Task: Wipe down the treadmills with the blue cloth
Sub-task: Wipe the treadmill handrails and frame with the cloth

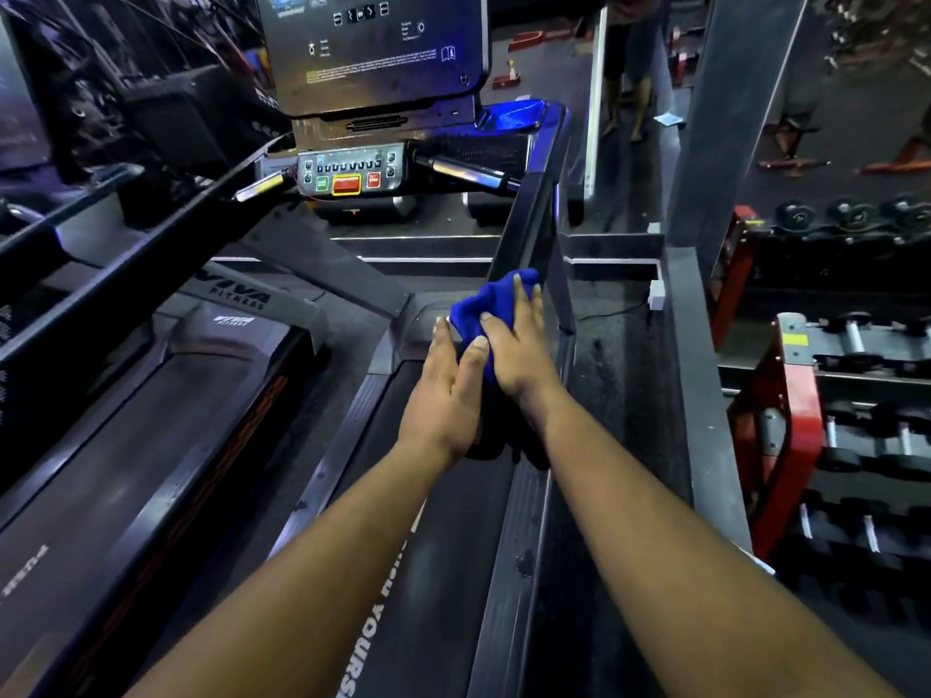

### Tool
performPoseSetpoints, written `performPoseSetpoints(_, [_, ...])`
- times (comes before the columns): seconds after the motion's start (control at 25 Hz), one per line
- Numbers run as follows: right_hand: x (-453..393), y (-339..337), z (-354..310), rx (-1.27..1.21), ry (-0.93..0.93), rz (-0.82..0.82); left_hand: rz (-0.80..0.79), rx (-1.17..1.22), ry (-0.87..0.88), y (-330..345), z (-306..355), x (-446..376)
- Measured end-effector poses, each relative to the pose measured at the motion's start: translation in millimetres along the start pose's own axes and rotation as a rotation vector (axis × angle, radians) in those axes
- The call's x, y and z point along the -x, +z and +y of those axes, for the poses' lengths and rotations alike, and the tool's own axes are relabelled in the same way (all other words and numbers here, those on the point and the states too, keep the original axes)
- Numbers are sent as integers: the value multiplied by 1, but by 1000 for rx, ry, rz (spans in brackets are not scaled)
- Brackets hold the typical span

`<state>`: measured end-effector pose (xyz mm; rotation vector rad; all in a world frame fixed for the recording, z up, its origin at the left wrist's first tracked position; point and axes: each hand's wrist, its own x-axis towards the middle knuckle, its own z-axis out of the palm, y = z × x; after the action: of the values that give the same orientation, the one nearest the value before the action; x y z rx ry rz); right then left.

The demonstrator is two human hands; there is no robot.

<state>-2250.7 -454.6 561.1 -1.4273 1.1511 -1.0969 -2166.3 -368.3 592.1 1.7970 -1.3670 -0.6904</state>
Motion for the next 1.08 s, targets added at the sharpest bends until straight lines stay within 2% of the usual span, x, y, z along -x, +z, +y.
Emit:
performPoseSetpoints(0.16, [68,7,16,-71,-127,-30,1,-44,-28,0,2,6])
performPoseSetpoints(0.24, [84,9,25,-68,-113,-69,10,-49,-41,2,1,3])
performPoseSetpoints(0.36, [16,0,7,70,-57,-73,39,-58,-12,5,0,0])
performPoseSetpoints(0.48, [-32,-13,-7,161,-77,-65,57,-129,-19,6,-1,-1])
performPoseSetpoints(0.56, [-6,-12,5,132,-127,-38,31,-107,-1,7,-4,-3])
performPoseSetpoints(0.68, [60,-3,26,24,-153,-92,63,-52,-68,5,-11,-3])
performPoseSetpoints(0.8, [18,-5,27,-24,-113,-78,36,-121,-40,4,-6,-3])
performPoseSetpoints(0.92, [-30,-13,30,-122,-15,14,32,-235,-62,6,1,2])
performPoseSetpoints(1.0, [-5,-6,35,-164,10,29,45,-225,-66,6,1,4])
performPoseSetpoints(1.08, [56,6,29,-212,8,-27,42,-183,-54,5,-1,6])
